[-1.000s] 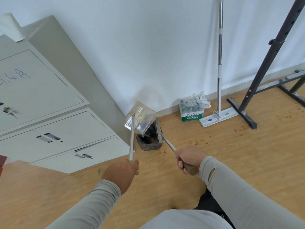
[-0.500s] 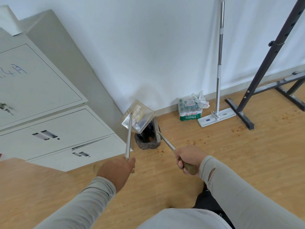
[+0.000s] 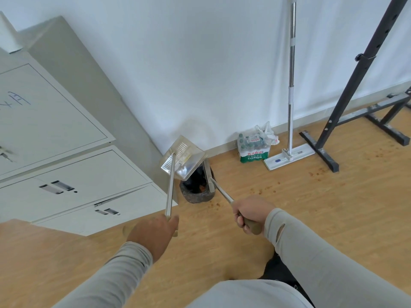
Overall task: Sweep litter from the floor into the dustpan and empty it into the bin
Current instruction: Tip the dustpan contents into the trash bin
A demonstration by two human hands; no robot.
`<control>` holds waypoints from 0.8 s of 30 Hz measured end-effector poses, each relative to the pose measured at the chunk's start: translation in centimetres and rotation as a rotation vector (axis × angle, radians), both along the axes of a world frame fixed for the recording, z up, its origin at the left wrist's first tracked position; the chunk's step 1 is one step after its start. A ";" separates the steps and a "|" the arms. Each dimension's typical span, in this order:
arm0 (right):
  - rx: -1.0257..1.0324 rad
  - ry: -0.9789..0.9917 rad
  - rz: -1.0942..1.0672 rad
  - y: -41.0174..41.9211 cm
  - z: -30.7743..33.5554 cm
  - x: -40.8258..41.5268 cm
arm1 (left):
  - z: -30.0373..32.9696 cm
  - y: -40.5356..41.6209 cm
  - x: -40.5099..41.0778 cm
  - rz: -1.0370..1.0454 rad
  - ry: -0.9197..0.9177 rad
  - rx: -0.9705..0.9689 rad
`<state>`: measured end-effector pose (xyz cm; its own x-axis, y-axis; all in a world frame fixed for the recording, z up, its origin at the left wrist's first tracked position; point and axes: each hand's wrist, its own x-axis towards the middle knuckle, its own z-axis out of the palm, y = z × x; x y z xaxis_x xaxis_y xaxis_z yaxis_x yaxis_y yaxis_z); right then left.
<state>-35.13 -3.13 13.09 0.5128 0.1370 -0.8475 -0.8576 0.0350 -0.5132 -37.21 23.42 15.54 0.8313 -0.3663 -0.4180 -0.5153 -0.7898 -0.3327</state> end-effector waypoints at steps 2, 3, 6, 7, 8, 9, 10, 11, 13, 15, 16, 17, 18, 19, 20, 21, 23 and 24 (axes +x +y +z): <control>0.000 0.001 -0.004 0.0 0.3 0.0 | 0.2 0.1 0.1 0.001 -0.063 0.024; -0.002 -0.005 -0.002 -0.1 0.4 0.0 | 0.4 0.0 0.1 0.040 -0.037 0.023; -0.006 -0.010 0.000 -0.3 0.6 -0.1 | 0.2 0.6 0.0 0.102 -0.069 -0.001; -0.004 -0.010 -0.006 -0.3 0.7 -0.1 | 0.1 0.7 -0.1 0.117 -0.073 -0.024; -0.005 -0.008 -0.011 -0.2 0.7 -0.1 | -0.1 0.9 0.0 0.126 -0.068 -0.049; -0.009 -0.005 -0.013 -0.1 0.8 -0.1 | -0.2 1.0 0.0 0.128 -0.065 -0.059; -0.008 -0.002 -0.018 0.0 0.9 -0.1 | -0.3 0.9 0.1 0.127 -0.059 -0.067; -0.006 -0.004 -0.026 0.1 0.9 0.0 | -0.2 0.8 0.1 0.130 -0.047 -0.067; -0.016 -0.006 -0.026 0.2 1.0 0.0 | -0.3 0.9 0.2 0.135 -0.035 -0.069; -0.019 -0.011 -0.020 0.2 1.1 0.1 | -0.2 1.0 0.2 0.146 -0.042 -0.078; -0.021 -0.012 -0.024 0.2 1.1 0.2 | -0.1 1.0 0.4 0.156 -0.052 -0.083; -0.028 -0.011 -0.024 0.2 1.2 0.1 | 0.1 1.2 0.4 0.171 -0.049 -0.086; -0.033 -0.014 -0.018 0.2 1.2 0.1 | 0.1 1.3 0.4 0.164 -0.060 -0.086; -0.037 -0.024 -0.011 0.3 1.2 0.1 | 0.1 1.5 0.5 0.148 -0.075 -0.085; -0.043 -0.033 -0.004 0.3 1.2 0.2 | 0.1 1.6 0.5 0.140 -0.077 -0.083; -0.051 -0.035 0.004 0.4 1.1 0.2 | 0.3 1.7 0.6 0.140 -0.072 -0.077; -0.050 -0.036 0.024 0.6 1.2 0.3 | 0.3 2.0 0.7 0.137 -0.092 -0.081; -0.045 -0.039 0.026 0.6 1.2 0.4 | 0.3 2.1 0.8 0.133 -0.105 -0.075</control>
<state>-34.75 -2.53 14.28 0.5420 0.1126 -0.8328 -0.8374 -0.0105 -0.5465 -36.36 25.51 15.83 0.9122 -0.2770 -0.3020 -0.3699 -0.8735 -0.3163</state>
